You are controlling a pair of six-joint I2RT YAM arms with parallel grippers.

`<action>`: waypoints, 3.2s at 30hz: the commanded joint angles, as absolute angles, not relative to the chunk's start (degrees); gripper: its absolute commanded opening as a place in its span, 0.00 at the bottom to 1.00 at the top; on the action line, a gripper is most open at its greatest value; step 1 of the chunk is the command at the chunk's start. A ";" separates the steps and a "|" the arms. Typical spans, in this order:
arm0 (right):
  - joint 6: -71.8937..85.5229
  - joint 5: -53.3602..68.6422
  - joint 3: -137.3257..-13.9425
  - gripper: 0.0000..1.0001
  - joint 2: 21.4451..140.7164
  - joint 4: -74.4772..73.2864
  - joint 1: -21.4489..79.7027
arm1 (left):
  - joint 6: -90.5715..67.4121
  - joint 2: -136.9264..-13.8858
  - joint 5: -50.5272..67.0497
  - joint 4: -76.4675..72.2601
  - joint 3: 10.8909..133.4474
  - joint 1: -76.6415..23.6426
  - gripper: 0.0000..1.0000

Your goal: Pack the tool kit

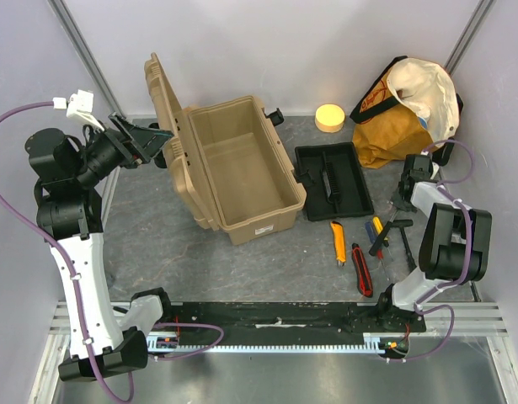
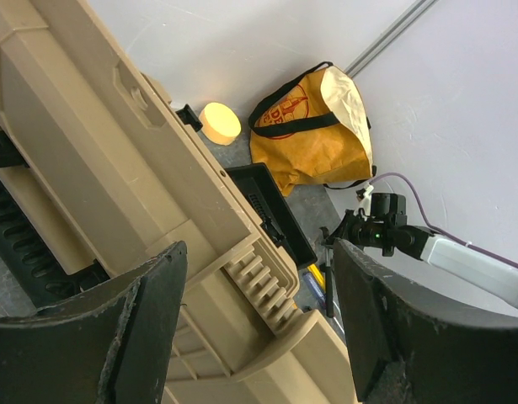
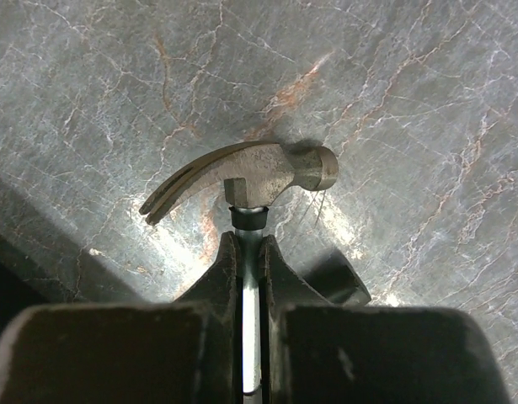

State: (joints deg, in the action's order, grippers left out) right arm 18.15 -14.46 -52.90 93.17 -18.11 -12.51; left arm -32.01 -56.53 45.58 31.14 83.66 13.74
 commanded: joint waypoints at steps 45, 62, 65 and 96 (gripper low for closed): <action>25.14 -10.28 -99.74 0.00 102.27 -4.22 41.83 | -30.59 -53.09 43.42 32.08 84.64 13.01 0.76; 22.59 -19.34 -107.92 0.00 128.31 -9.75 47.02 | -30.24 -53.53 43.07 32.08 83.32 12.31 0.76; 23.29 -17.76 -110.91 0.07 131.39 -11.68 47.02 | -30.23 -53.61 43.07 32.08 83.32 12.22 0.76; 21.35 -42.98 -85.28 0.74 81.41 -35.42 28.94 | -29.88 -53.44 43.33 32.96 85.25 10.90 0.76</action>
State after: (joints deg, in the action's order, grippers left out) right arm 19.53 -37.71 -95.15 85.95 -28.10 35.48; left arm -31.83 -53.82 42.46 33.41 83.44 11.38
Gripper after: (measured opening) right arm 0.726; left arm 0.758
